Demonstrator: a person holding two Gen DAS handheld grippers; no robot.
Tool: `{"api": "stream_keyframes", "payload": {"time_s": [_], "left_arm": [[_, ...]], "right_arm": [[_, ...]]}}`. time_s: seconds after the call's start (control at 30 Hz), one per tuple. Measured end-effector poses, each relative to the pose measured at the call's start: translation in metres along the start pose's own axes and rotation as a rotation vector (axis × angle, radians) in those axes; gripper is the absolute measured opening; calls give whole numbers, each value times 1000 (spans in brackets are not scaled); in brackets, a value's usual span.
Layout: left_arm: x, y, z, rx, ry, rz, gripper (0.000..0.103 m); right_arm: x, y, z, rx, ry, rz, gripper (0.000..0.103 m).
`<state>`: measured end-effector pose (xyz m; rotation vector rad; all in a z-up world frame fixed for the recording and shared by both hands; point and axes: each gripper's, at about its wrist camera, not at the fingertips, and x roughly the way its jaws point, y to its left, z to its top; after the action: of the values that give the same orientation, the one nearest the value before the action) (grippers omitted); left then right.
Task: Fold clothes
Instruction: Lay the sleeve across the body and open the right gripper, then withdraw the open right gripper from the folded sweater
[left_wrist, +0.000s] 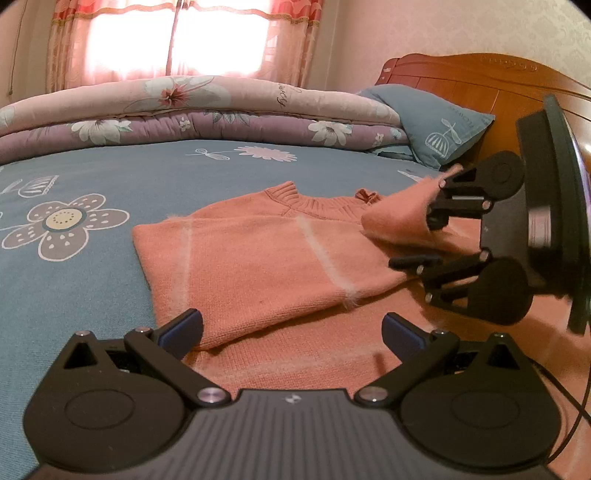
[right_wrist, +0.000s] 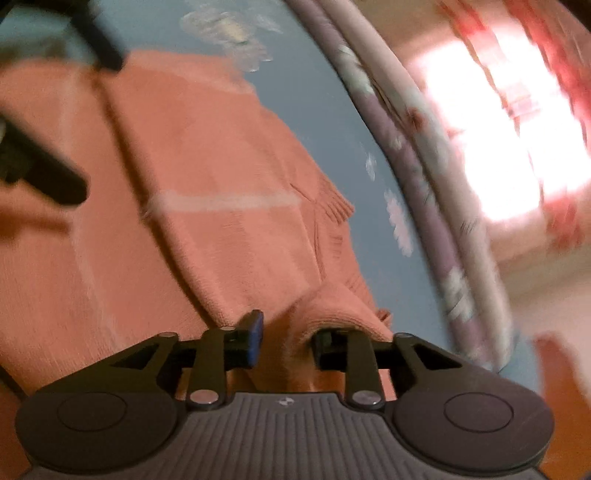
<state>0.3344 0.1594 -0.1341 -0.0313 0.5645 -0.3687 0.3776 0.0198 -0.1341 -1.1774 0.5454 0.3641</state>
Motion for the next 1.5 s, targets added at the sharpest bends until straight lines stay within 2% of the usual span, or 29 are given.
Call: {"api": "stream_keyframes", "payload": {"time_s": [0.1, 0.23, 0.33, 0.47, 0.63, 0.7, 0.8, 0.87, 0.93, 0.97, 1.13, 1.23, 1.3, 1.43, 1.5], "left_arm": [[0, 0, 0, 0, 0, 0, 103], [-1, 0, 0, -2, -1, -1, 103], [-1, 0, 0, -4, -2, -3, 103], [0, 1, 0, -4, -2, -3, 103], [0, 1, 0, -7, -3, -5, 103], [0, 2, 0, -9, -3, -7, 103], [-1, 3, 1, -15, -6, -12, 103], [-1, 4, 1, -18, -7, -14, 103], [0, 4, 1, -18, -7, -15, 103], [-1, 3, 1, -17, -7, -14, 103], [0, 2, 1, -14, -5, -10, 103], [0, 1, 0, -11, -4, -8, 103], [0, 0, 1, -8, -2, -5, 103], [1, -1, 1, -3, 0, -1, 103], [1, -2, 0, 1, 2, 3, 103]], "right_arm": [[-1, 5, 4, -71, 1, -31, 43], [-4, -1, 5, -68, -7, -33, 58], [-8, 1, 5, -90, -25, -53, 63], [-15, 14, 9, -150, -53, -95, 65], [-18, 38, 10, -297, -88, -151, 65], [-23, 34, 9, -274, -91, -134, 65], [-39, 10, 2, -155, -102, -26, 69], [-57, -16, -12, -44, -140, 100, 72], [-66, -45, -28, 100, -148, 182, 72], [-66, -60, -36, 176, -142, 195, 72], [-39, -141, -97, 611, -3, 144, 72], [-20, -183, -158, 956, 96, 97, 70], [-21, -192, -200, 1142, 139, 45, 69], [-46, -178, -263, 1308, 137, -52, 69], [-62, -160, -274, 1288, 83, -33, 70]]}}
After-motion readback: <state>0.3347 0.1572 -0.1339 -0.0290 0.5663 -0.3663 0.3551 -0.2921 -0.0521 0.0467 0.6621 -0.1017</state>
